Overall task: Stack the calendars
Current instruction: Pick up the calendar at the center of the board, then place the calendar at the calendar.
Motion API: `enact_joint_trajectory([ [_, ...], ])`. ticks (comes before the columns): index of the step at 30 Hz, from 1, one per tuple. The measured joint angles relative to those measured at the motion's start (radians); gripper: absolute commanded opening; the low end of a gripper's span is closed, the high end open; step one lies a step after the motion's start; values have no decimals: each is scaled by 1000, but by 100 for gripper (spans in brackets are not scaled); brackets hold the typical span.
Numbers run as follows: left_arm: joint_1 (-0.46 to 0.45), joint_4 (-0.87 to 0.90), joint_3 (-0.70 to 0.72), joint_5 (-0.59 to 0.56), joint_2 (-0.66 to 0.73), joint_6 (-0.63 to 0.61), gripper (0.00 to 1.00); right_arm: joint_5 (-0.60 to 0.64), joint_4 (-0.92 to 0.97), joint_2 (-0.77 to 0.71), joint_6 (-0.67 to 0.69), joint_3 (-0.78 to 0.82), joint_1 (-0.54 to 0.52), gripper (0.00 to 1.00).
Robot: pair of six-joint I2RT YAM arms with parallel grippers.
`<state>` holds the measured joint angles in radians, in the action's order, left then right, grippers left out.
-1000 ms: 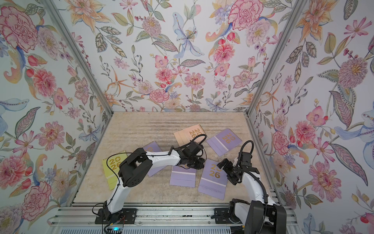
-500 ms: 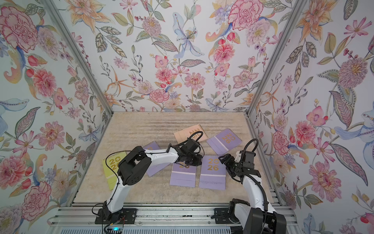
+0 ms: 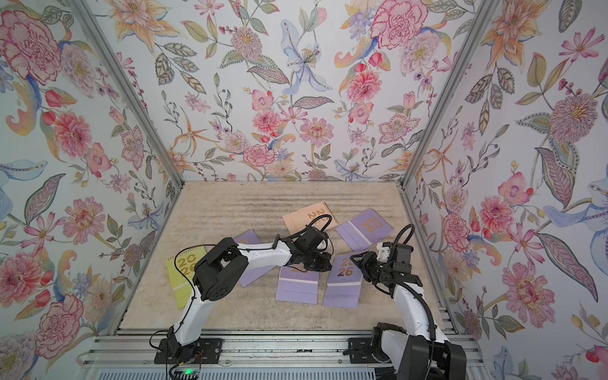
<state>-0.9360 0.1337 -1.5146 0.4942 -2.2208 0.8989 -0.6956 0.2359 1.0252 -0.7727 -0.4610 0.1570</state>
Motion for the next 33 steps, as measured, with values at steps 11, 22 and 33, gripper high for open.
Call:
enact_joint_trajectory([
  [11,33,-19,0,0,9,8,0,88,78,11,55,-59,-43,5],
  [22,125,-60,147,-35,259,8,0,182,129,94,91,-243,-287,5],
  [33,308,-75,530,-92,549,7,0,180,-110,280,-22,-245,-529,5],
])
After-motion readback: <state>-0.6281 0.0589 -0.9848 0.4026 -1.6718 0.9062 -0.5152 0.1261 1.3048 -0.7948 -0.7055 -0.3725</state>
